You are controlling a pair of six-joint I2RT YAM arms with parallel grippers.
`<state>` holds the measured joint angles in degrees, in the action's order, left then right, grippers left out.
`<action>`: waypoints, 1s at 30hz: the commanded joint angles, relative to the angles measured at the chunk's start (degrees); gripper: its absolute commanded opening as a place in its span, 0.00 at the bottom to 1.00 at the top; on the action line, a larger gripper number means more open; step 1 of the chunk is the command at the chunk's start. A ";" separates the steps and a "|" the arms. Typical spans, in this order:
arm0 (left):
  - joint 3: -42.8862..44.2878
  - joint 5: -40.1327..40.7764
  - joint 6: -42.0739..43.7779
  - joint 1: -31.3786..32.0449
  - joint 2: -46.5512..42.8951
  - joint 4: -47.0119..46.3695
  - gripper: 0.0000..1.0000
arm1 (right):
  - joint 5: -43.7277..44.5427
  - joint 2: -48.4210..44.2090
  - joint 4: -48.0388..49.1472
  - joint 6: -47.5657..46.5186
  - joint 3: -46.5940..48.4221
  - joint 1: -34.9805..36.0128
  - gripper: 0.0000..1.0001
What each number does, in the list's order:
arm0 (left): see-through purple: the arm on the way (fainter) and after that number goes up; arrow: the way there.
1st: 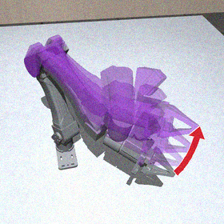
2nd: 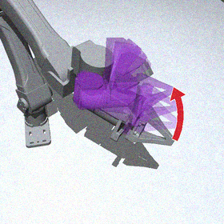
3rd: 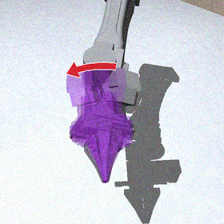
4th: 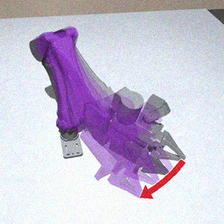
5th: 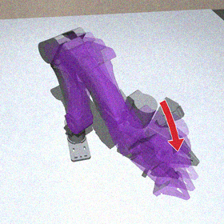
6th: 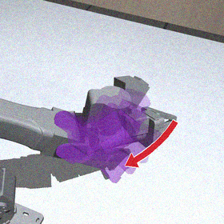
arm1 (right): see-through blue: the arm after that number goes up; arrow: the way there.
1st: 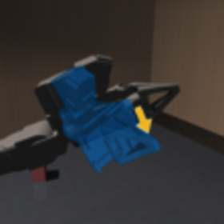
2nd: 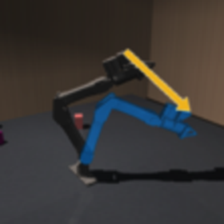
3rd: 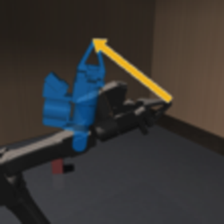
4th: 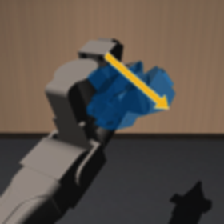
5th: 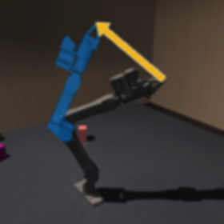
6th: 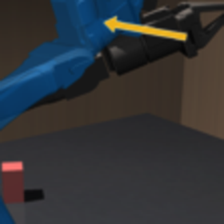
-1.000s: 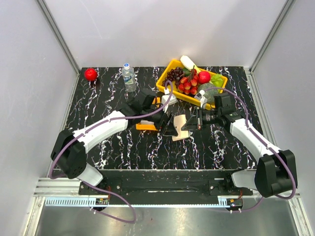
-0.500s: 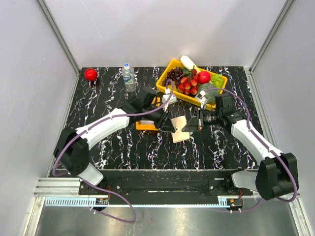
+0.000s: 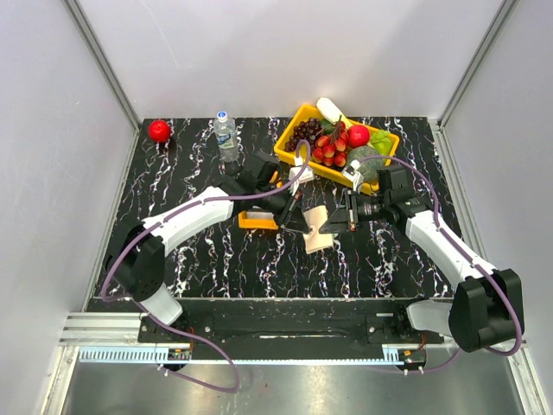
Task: Put the credit cards into the card holder
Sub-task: Open the card holder.
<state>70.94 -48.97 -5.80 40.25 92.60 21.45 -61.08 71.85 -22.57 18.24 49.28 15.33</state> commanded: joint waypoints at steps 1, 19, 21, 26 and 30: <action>3.24 -8.51 -2.28 3.43 0.13 -6.33 0.00 | 2.62 0.30 5.43 0.13 1.61 0.66 0.00; -2.12 4.67 -3.70 9.15 -6.91 -9.25 0.00 | 18.89 6.02 2.88 3.12 2.40 0.58 0.00; -2.47 6.25 -2.81 9.23 -6.64 -7.57 0.00 | 18.80 6.63 2.79 2.94 2.32 0.58 0.00; -7.56 14.16 -3.33 9.23 -7.78 -7.73 0.00 | 18.63 11.72 0.60 2.24 2.58 0.58 0.05; -13.79 18.64 -7.80 9.06 -9.36 -11.85 0.00 | 21.16 14.63 0.60 3.11 1.70 0.75 0.33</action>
<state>61.49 -32.34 -8.71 47.92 87.55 14.31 -46.94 84.31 -24.91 20.71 49.56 16.16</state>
